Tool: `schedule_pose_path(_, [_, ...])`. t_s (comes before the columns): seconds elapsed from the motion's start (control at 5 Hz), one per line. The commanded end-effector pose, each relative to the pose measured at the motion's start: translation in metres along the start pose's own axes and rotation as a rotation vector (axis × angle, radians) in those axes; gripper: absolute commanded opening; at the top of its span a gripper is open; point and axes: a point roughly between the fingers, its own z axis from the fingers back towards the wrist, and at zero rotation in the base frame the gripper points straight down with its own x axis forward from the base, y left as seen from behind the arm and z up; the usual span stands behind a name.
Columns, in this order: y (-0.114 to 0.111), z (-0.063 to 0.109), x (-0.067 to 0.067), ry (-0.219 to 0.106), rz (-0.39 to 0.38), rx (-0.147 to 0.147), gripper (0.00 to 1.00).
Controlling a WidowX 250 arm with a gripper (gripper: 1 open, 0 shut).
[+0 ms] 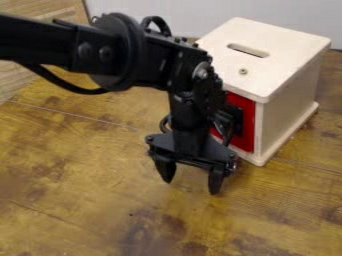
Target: Close the drawer
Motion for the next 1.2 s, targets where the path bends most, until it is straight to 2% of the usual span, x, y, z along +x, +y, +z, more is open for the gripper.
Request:
schedule_pose_path(0.0, [-0.0112, 0.0388, 0.0133, -0.109, -0.018, -0.035, 1.00])
schedule_pose_path(0.6, [-0.0147, 0.0461, 0.0174, -0.139, -0.007, -0.040, 1.00])
schedule_pose_path(1.0, [-0.0163, 0.0420, 0.0110, -0.155, 0.002, -0.044, 1.00])
